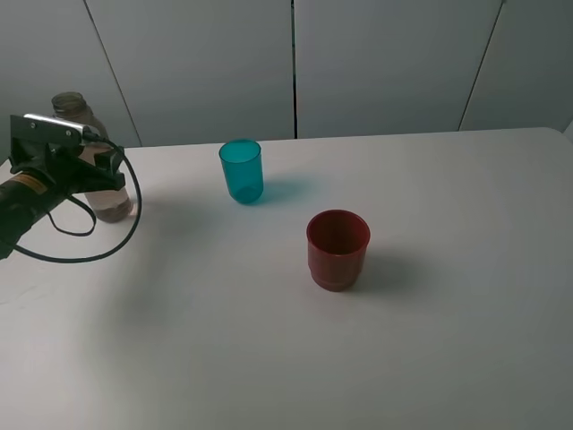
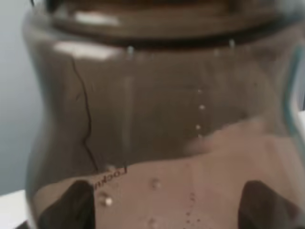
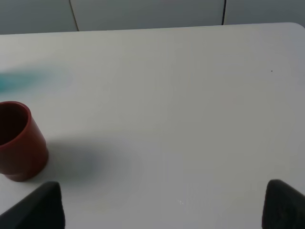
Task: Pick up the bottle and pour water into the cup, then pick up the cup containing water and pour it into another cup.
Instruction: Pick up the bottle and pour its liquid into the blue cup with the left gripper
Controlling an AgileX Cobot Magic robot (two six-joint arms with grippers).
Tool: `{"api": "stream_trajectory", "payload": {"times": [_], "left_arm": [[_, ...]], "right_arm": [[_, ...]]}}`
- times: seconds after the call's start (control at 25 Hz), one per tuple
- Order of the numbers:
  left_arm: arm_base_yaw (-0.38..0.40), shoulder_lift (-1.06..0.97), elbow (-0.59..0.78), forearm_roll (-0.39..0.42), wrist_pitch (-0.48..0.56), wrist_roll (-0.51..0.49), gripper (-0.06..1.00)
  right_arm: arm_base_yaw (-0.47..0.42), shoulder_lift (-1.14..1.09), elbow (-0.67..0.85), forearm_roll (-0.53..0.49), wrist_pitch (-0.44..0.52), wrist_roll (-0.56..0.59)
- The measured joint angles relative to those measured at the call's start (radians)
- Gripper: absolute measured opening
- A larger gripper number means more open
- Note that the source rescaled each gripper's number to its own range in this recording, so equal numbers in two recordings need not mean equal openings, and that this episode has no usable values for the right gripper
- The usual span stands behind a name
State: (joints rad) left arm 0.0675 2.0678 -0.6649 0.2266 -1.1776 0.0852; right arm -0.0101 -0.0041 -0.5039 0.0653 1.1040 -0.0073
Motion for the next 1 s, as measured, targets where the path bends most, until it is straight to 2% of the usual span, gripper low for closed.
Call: {"api": "stream_trajectory", "payload": {"times": [0.2,0.44,0.6,0.8,1.0], "left_arm": [[0.000,-0.088,0.000,0.019,0.022,0.000,0.02],[0.000,-0.202,0.002,0.058,0.153,0.000,0.02],[-0.011,-0.263,-0.001,0.071,0.269,0.015,0.02],[-0.080,-0.304,-0.076,0.073,0.511,0.049,0.02],[-0.141,-0.304,-0.139,0.077,0.616,0.096,0.02]], "right_arm": [[0.000,0.000,0.000,0.000,0.000,0.000],[0.000,0.000,0.000,0.000,0.000,0.000],[0.000,0.000,0.000,0.000,0.000,0.000],[0.000,0.000,0.000,0.000,0.000,0.000],[0.000,0.000,0.000,0.000,0.000,0.000]]}}
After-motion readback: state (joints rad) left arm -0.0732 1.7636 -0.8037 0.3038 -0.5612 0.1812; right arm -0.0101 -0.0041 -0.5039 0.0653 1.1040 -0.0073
